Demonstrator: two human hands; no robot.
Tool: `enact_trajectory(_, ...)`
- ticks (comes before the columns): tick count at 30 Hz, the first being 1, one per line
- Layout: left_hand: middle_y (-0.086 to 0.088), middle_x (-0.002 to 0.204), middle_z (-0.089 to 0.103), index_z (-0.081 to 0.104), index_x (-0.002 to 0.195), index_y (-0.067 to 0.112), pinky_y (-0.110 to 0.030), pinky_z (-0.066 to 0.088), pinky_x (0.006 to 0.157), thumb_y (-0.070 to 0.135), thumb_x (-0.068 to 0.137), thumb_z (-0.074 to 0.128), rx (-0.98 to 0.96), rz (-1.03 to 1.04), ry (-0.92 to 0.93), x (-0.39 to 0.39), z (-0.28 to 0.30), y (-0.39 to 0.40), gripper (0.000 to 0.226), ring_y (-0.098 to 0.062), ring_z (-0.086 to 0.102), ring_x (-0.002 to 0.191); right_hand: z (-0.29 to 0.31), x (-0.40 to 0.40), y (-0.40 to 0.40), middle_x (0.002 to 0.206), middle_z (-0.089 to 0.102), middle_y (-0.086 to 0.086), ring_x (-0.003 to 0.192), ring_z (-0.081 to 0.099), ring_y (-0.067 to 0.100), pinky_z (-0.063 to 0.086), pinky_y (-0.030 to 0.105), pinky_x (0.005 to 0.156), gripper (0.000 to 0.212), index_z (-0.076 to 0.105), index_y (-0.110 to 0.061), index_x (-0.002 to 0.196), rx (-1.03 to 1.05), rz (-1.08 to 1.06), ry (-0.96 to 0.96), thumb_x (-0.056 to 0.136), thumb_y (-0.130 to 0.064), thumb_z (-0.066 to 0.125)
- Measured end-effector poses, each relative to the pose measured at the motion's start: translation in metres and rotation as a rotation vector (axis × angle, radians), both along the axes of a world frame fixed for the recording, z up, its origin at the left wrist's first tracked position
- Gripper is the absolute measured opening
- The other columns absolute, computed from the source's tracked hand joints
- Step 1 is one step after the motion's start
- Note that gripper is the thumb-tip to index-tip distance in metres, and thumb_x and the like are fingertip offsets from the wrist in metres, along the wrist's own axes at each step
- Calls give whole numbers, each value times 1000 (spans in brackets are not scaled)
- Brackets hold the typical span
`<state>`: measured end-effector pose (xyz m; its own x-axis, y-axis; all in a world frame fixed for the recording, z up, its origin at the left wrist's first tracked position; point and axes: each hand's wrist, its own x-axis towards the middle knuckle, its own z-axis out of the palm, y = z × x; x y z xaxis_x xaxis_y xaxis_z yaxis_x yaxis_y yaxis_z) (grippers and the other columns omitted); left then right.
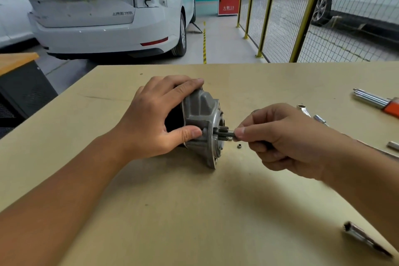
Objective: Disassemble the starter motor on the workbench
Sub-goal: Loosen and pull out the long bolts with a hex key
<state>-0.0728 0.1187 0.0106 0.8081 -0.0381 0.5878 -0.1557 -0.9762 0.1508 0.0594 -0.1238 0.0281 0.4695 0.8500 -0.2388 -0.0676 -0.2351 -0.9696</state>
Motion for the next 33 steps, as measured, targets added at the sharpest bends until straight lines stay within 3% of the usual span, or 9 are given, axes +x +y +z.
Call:
enact_trajectory(3, -2, 146, 55, 50, 153, 16, -62, 44, 98, 60, 85, 67, 12, -7, -10, 0, 0, 0, 83, -31, 53, 124, 0, -3, -1, 48, 40, 4, 42, 25, 16, 25, 20, 44, 19, 66, 6, 80, 89, 1, -166, 94, -7, 68)
enact_trajectory(7, -4, 148, 54, 53, 151, 17, -62, 41, 100, 61, 85, 64, 56, 44, -48, -2, -3, -3, 81, -33, 51, 130, -1, -5, -2, 45, 45, 1, 39, 31, 15, 29, 21, 42, 17, 72, -3, 78, 127, 10, -299, 94, -10, 69)
enact_trajectory(11, -15, 145, 58, 75, 126, 17, -62, 36, 106, 53, 92, 64, 206, 27, -278, -1, -9, -23, 50, -37, 53, 134, -4, -6, 0, 50, 55, 2, 42, 42, 14, 34, 19, 40, 11, 75, -18, 81, 145, 0, -468, 91, -17, 74)
enact_trajectory(15, 2, 123, 74, 82, 94, 19, -68, 32, 110, 32, 98, 68, 289, -68, -334, 15, -22, -55, 20, -25, 65, 125, -9, -8, 4, 53, 54, 10, 49, 38, 22, 28, 21, 43, 10, 66, -20, 77, 162, -123, -285, 74, -23, 76)
enact_trajectory(20, 12, 97, 75, 80, 87, 19, -69, 29, 110, 26, 99, 67, 222, -89, -398, 23, -28, -50, 19, -15, 70, 108, -11, -10, 6, 61, 55, 17, 41, 38, 20, 33, 23, 44, 10, 61, -12, 78, 247, -239, 132, 77, -10, 71)
enact_trajectory(22, 11, 96, 74, 79, 86, 18, -68, 29, 110, 25, 99, 67, 209, -80, -422, 27, -29, -46, 18, -15, 70, 105, -12, -13, 7, 67, 62, 21, 42, 49, 23, 40, 26, 43, 10, 62, -4, 86, 313, -218, 121, 86, -9, 70)
enact_trajectory(25, 9, 96, 74, 79, 87, 16, -69, 30, 109, 23, 100, 67, 205, -60, -421, 30, -29, -35, 19, -17, 71, 104, -17, -14, 9, 73, 69, 21, 48, 60, 29, 46, 31, 43, 20, 63, -1, 93, 303, -173, -54, 98, -20, 64)
enact_trajectory(29, 7, 96, 76, 80, 87, 14, -71, 29, 111, 23, 99, 67, 192, -51, -389, 26, -26, -16, 20, -19, 72, 105, -21, -13, 11, 74, 71, 16, 49, 59, 26, 43, 28, 42, 39, 68, -7, 92, 235, -125, -136, 104, -41, 53)
enact_trajectory(33, 8, 96, 76, 80, 88, 15, -71, 27, 114, 25, 100, 65, 183, -44, -386, 23, -29, -17, 22, -19, 71, 107, -18, -12, 14, 70, 69, 13, 46, 57, 23, 43, 27, 43, 38, 66, -5, 92, 242, -84, -216, 103, -40, 54)
